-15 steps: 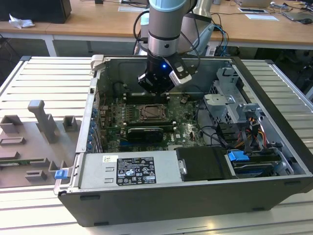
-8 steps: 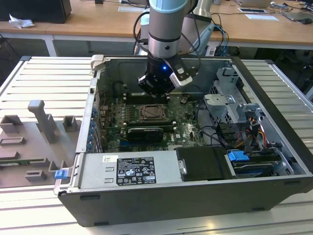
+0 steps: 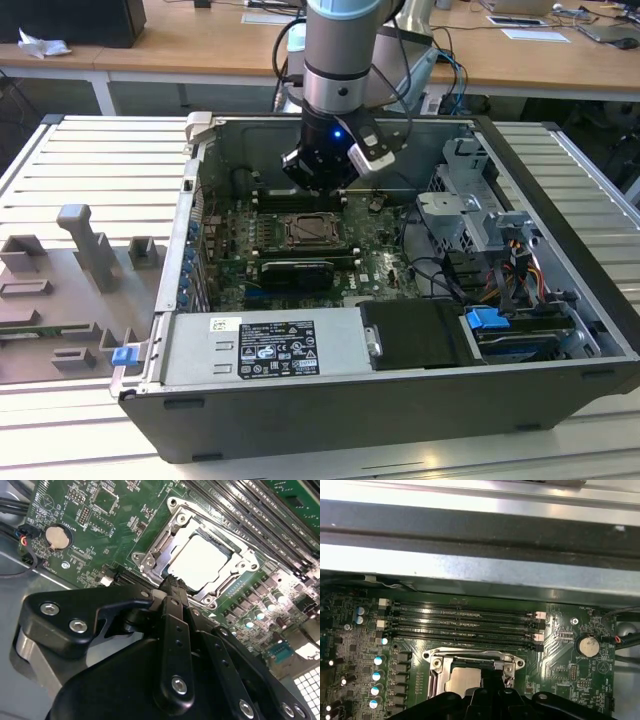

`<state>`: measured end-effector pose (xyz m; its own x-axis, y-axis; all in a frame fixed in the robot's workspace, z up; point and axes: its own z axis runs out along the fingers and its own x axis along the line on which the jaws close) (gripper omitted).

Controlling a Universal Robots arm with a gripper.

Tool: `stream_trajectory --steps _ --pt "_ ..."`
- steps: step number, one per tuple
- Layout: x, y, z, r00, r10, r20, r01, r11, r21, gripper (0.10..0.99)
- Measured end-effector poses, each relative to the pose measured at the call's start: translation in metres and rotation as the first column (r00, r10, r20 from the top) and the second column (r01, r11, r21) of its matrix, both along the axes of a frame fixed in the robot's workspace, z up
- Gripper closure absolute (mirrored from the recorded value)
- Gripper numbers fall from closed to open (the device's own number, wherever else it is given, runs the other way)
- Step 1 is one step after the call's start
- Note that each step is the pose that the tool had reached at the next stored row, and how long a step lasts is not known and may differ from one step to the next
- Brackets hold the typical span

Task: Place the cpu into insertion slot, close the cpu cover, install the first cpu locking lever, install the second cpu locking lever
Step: 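Install the second cpu locking lever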

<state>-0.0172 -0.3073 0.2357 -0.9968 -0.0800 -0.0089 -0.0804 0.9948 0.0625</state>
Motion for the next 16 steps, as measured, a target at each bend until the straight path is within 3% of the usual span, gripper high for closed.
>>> stream_trajectory --steps 5,9,11,12,16 --pt "0.0000 -0.0053 0.0001 1.0000 0.000 -0.0002 0.000 1.0000 0.000 0.980" --pt "0.0000 -0.0181 0.0000 1.0000 0.000 -0.0002 0.000 1.0000 0.000 0.980" --pt "-0.0001 -0.0295 -0.0003 1.0000 0.000 -0.0002 0.000 1.0000 0.000 0.980" --pt "-0.0001 -0.0385 0.0005 1.0000 0.000 -0.0003 0.000 1.0000 -0.001 0.980" --pt "0.0000 -0.0411 0.0033 1.0000 0.000 -0.0002 0.000 1.0000 0.000 0.980"
